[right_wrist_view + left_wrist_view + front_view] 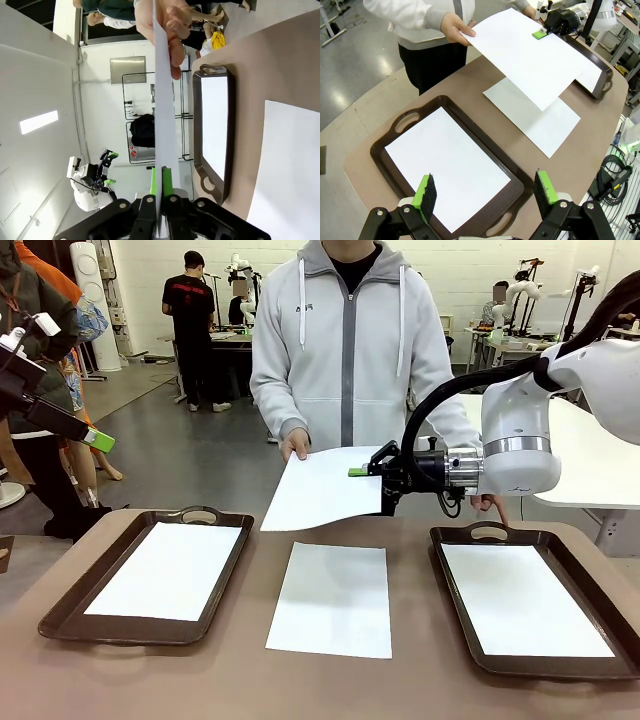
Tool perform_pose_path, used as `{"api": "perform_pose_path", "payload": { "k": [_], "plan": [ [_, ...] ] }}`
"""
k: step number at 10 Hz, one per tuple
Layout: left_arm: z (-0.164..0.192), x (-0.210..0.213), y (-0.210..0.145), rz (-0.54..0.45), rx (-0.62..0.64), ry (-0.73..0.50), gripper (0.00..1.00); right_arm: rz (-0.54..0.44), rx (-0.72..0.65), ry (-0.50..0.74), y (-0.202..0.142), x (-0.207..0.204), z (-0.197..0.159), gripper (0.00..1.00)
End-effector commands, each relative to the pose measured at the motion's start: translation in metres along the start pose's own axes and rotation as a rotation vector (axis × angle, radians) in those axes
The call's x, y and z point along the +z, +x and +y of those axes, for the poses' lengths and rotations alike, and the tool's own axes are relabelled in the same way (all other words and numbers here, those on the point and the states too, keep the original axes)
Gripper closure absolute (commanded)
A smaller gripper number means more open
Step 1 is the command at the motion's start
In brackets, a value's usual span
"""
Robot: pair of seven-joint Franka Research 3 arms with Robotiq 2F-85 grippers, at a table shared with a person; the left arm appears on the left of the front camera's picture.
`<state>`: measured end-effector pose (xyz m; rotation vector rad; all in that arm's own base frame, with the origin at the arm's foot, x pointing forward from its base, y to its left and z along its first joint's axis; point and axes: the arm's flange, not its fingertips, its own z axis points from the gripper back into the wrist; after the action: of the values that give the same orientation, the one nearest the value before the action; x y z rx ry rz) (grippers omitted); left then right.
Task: Sort the A4 documents.
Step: Receive the A4 Paper.
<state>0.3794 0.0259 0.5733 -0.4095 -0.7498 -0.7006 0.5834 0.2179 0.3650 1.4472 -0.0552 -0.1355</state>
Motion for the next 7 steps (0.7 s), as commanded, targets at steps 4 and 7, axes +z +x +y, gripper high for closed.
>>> {"api": "perform_pose_path", "payload": {
  "k": [4, 7],
  "plan": [
    [-0.0001, -0.0014, -0.0012, 0.007, -0.014, 0.004, 0.00, 0.004, 0.001, 0.000, -0.0003, -0.0002, -0.0001, 1.00],
    [-0.0001, -0.0014, -0.0012, 0.007, -0.014, 0.004, 0.00, 0.004, 0.001, 0.000, -0.0003, -0.0002, -0.0001, 1.00]
  ]
}}
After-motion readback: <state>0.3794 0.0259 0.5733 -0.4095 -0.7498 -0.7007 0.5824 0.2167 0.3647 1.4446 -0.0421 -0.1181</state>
